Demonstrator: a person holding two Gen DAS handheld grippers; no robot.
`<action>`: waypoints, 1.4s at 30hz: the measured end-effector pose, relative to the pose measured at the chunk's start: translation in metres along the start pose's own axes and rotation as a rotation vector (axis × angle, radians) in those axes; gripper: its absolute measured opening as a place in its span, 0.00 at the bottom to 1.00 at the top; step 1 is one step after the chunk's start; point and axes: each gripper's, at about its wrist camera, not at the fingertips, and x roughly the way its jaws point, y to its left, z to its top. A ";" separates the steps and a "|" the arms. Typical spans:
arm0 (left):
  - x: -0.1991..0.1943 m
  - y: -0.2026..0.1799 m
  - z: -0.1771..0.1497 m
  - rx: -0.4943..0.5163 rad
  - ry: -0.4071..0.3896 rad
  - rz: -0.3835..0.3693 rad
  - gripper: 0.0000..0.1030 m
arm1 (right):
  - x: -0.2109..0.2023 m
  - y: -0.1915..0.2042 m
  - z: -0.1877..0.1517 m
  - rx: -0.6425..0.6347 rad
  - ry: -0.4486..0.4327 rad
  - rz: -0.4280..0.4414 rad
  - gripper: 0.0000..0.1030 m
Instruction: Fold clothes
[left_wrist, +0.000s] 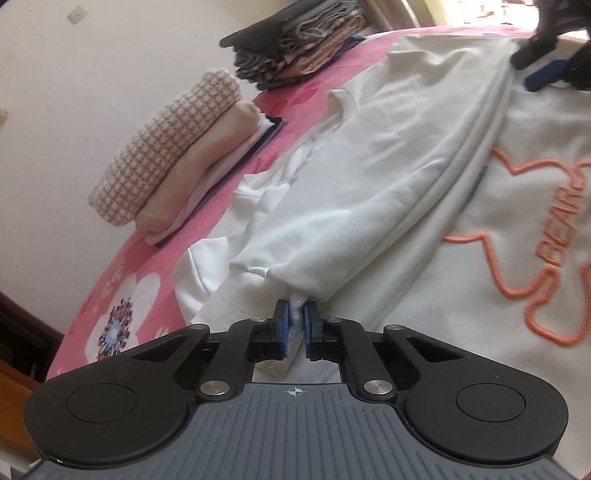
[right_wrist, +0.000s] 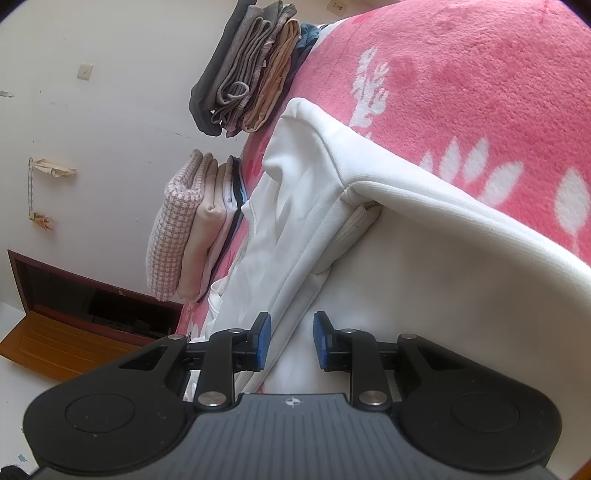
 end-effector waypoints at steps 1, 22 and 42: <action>-0.001 -0.001 -0.003 0.013 0.011 -0.010 0.06 | 0.000 0.000 0.000 0.000 -0.003 -0.002 0.26; 0.010 0.020 0.041 -0.565 -0.094 -0.114 0.27 | 0.056 0.124 0.056 -0.873 -0.116 -0.397 0.14; 0.044 0.001 0.024 -0.677 -0.108 -0.029 0.29 | 0.119 0.088 0.129 -0.864 0.029 -0.497 0.00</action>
